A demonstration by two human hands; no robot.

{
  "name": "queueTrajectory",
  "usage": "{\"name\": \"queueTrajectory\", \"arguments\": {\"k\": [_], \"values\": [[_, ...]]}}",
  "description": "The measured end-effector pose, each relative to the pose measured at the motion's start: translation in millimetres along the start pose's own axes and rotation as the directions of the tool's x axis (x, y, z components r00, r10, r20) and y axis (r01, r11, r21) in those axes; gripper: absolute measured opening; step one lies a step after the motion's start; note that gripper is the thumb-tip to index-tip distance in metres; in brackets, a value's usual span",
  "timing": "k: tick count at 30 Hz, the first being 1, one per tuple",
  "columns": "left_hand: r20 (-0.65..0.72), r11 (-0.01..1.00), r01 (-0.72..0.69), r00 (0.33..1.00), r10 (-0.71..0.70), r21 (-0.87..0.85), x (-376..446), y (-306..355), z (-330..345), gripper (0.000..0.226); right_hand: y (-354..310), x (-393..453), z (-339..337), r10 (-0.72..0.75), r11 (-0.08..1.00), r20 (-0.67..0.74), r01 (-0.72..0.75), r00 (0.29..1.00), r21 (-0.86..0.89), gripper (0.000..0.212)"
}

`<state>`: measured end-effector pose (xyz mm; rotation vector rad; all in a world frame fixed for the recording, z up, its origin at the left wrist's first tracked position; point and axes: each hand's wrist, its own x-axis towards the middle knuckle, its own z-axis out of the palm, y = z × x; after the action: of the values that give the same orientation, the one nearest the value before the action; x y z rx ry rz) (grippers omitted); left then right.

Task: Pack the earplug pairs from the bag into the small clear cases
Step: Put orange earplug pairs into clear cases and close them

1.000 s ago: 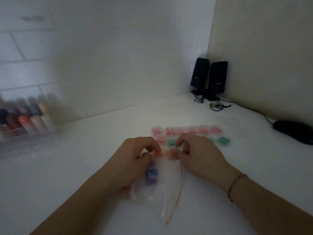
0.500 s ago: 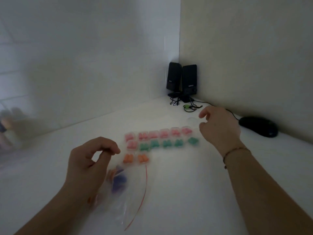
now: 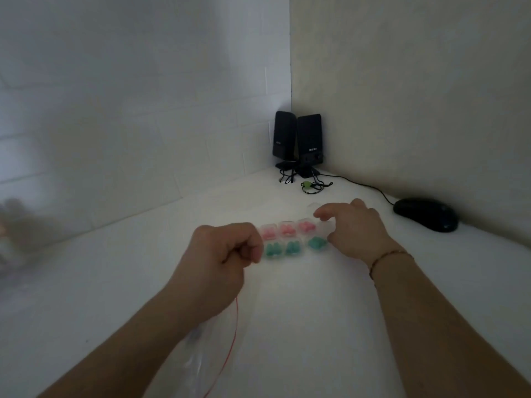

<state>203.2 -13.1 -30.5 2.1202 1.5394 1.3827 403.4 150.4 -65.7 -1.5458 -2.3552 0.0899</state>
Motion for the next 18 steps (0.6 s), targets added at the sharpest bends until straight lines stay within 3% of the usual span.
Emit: {"name": "queueTrajectory", "arguments": {"k": [2, 6, 9, 11, 13, 18], "values": [[-0.014, 0.994, 0.039, 0.999, -0.04, -0.1, 4, -2, 7, 0.048, -1, 0, 1, 0.01, 1.0, -0.015, -0.009, 1.0, 0.008, 0.053], [-0.024, 0.917, 0.18, 0.979, -0.201, -0.356, 1, -13, 2, 0.031, -9, -5, -18, -0.024, 0.997, -0.086, 0.03, 0.996, 0.071, 0.039], [0.135, 0.733, 0.405, 0.907, -0.4, -0.547, 0, -17, -11, 0.02, -37, -21, -44, -0.19, 0.926, -0.303, 0.273, 0.934, 0.261, 0.038], [0.273, 0.579, 0.524, 0.841, -0.467, -0.625, 0, -18, -17, 0.038, -68, -39, -57, -0.35, 0.775, -0.346, 0.476, 0.871, 0.415, 0.036], [0.375, 0.474, 0.572, 0.811, -0.45, -0.669, -1, -19, -21, 0.046, -93, -54, -58, -0.454, 0.675, -0.352, 0.574, 0.819, 0.464, 0.03], [0.508, 0.195, 0.584, 0.796, -0.328, -0.788, -2, -16, -35, 0.045, -108, -63, -52, -0.47, 0.596, -0.394, 0.613, 0.79, 0.518, 0.031]]}}
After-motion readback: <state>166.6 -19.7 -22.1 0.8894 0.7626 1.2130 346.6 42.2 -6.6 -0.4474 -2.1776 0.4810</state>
